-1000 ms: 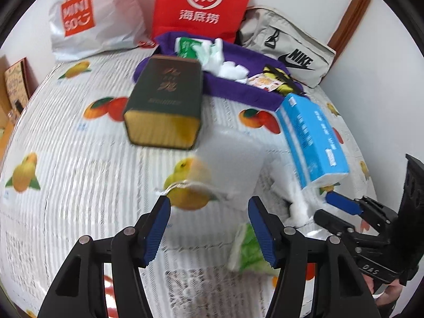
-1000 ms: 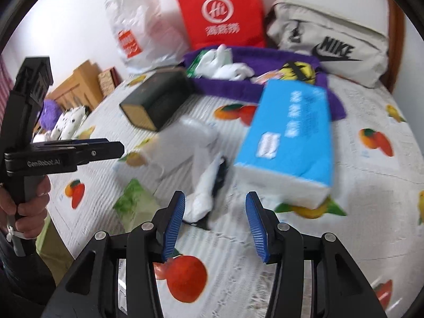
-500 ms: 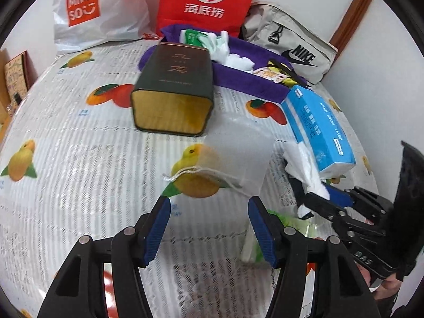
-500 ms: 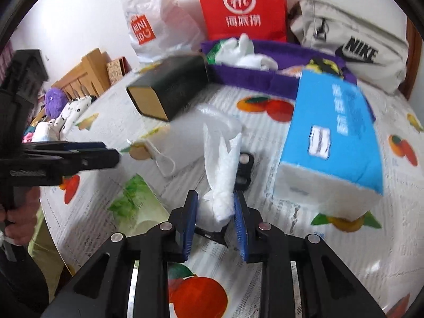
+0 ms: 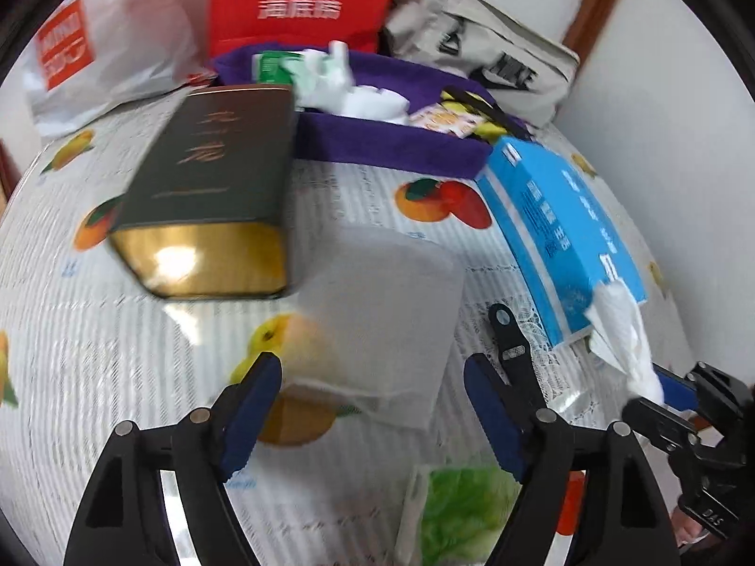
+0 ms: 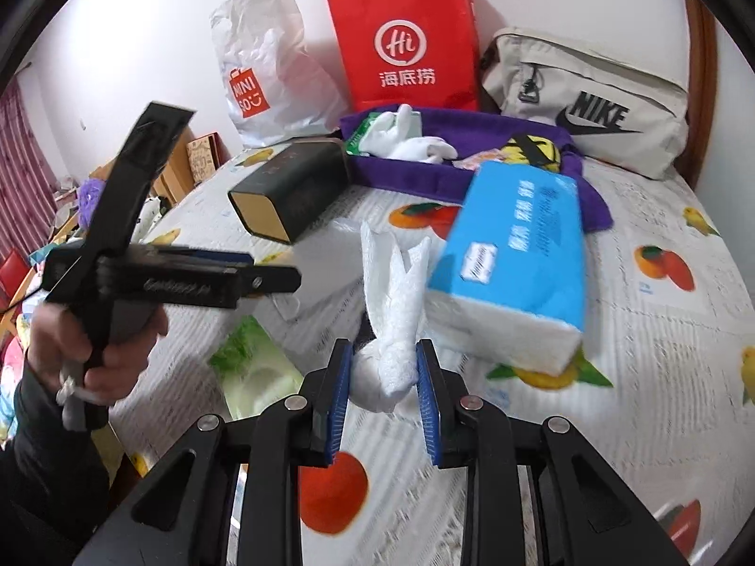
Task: Organize soft objects
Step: 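Grasp the white mesh bag with the left tool while the right tool grasps the white tissue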
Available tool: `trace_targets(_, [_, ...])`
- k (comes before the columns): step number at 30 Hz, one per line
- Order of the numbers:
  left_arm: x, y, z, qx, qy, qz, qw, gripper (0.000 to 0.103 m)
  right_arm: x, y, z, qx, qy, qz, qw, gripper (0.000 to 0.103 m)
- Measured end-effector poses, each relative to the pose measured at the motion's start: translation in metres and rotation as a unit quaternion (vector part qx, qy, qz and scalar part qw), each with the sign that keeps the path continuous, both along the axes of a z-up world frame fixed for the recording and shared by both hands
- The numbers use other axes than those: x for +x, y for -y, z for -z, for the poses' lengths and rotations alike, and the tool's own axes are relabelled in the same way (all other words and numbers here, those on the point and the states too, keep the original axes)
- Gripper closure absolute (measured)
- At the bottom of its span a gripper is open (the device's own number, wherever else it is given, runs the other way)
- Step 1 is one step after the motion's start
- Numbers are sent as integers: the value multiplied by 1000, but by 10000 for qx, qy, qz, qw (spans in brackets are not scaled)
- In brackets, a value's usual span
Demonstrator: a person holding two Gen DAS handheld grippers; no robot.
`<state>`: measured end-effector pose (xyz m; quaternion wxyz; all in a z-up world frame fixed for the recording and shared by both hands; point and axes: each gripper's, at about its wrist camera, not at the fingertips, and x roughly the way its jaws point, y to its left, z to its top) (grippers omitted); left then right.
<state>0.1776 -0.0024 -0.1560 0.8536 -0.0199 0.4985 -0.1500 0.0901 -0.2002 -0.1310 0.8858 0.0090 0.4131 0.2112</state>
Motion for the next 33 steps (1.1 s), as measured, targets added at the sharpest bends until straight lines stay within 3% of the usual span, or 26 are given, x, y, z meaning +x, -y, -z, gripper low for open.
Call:
trace_targets(7, [8, 20, 9, 581, 147, 194, 9980, 25, -5, 26, 20, -43, -298, 318, 9990, 76])
trace_targets(16, [9, 31, 14, 971, 331, 227, 9945, 25, -1, 37, 28, 49, -389, 453, 9982, 76])
trace_targets(17, [7, 32, 14, 1008, 384, 260, 9938, 29, -1, 37, 29, 43, -392, 446, 9982, 76])
trace_targets(19, [6, 34, 12, 992, 452, 314, 9935, 47, -3, 36, 30, 38, -408, 396, 9984, 76])
trace_targets(21, [6, 34, 10, 955, 453, 333, 9938, 70, -6, 36, 30, 48, -392, 356, 9986, 76])
trace_targets(24, [7, 31, 9, 850, 433, 330, 9949, 88, -7, 35, 35, 44, -494, 285, 9984, 76])
trace_targets(26, [6, 29, 8, 729, 402, 376, 9958, 93, -10, 35, 36, 19, -548, 248, 9982, 76])
trace_targets(33, [-4, 29, -9, 557, 612, 395, 9958, 95, -18, 42, 38, 71, -574, 314, 9978, 76])
